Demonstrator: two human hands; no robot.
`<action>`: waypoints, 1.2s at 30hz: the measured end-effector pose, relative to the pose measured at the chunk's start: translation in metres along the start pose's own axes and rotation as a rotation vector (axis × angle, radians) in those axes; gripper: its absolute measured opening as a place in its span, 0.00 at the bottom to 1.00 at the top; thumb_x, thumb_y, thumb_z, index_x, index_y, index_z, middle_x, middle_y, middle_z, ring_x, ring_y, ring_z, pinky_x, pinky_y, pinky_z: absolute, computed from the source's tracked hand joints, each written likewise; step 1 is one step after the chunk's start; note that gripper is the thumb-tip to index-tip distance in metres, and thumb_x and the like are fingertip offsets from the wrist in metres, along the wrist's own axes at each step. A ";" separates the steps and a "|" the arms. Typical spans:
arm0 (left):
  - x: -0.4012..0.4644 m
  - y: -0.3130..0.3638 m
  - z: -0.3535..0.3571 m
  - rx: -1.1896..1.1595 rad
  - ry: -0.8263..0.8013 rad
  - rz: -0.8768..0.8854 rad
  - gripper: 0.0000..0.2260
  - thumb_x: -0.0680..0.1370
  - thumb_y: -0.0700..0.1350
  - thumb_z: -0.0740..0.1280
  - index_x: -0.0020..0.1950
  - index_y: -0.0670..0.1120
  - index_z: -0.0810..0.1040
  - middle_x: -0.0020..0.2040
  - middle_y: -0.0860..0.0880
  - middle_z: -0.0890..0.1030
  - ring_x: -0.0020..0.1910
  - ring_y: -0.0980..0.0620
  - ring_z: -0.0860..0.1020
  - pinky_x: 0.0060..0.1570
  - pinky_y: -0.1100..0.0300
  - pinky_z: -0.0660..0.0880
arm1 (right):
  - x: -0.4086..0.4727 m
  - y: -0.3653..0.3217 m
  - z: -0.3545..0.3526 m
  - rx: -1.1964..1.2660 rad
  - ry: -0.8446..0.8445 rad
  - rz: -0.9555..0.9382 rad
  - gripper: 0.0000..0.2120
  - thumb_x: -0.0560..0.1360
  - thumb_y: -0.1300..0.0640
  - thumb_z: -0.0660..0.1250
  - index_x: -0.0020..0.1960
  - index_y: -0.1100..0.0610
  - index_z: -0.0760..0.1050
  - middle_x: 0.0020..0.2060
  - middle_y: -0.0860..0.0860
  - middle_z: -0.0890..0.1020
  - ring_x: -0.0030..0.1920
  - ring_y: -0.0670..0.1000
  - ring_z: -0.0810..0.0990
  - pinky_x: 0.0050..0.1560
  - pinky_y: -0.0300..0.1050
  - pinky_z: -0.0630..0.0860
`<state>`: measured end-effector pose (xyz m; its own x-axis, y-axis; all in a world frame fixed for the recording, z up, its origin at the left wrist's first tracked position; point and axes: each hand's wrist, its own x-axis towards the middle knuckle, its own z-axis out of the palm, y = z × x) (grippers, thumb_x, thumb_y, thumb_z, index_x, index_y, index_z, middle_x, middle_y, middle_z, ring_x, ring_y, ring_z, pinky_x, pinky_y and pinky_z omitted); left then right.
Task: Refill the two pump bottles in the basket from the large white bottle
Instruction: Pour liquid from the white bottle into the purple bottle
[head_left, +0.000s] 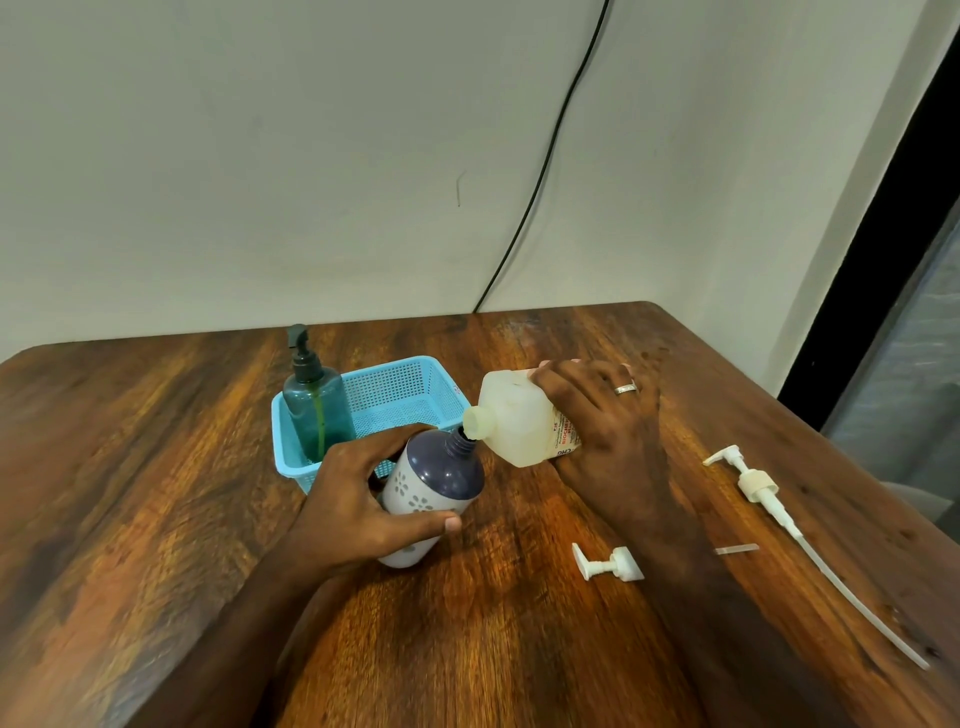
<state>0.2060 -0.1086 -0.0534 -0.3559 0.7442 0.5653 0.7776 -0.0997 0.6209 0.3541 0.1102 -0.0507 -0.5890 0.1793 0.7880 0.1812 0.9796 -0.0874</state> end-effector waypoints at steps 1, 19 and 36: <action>0.000 0.000 0.000 0.000 -0.001 -0.001 0.29 0.63 0.60 0.78 0.61 0.53 0.79 0.57 0.64 0.82 0.55 0.64 0.81 0.47 0.74 0.75 | 0.000 0.000 0.000 0.001 0.001 0.002 0.39 0.63 0.49 0.82 0.68 0.48 0.66 0.65 0.52 0.78 0.65 0.59 0.74 0.65 0.68 0.65; 0.000 -0.002 0.000 0.013 -0.004 -0.004 0.31 0.63 0.62 0.78 0.62 0.50 0.80 0.58 0.64 0.81 0.56 0.65 0.80 0.48 0.75 0.74 | -0.001 0.000 0.002 -0.003 -0.001 0.019 0.38 0.64 0.50 0.82 0.68 0.47 0.66 0.65 0.53 0.79 0.65 0.60 0.76 0.66 0.70 0.65; 0.000 0.000 0.000 -0.001 0.001 -0.005 0.30 0.63 0.62 0.78 0.61 0.52 0.79 0.58 0.65 0.81 0.56 0.64 0.80 0.48 0.74 0.75 | 0.000 -0.001 0.001 -0.001 0.001 0.025 0.39 0.63 0.50 0.83 0.68 0.47 0.66 0.65 0.53 0.78 0.65 0.60 0.75 0.67 0.68 0.62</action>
<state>0.2056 -0.1082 -0.0533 -0.3603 0.7437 0.5631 0.7753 -0.0969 0.6241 0.3530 0.1089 -0.0515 -0.5831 0.2035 0.7865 0.1965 0.9747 -0.1066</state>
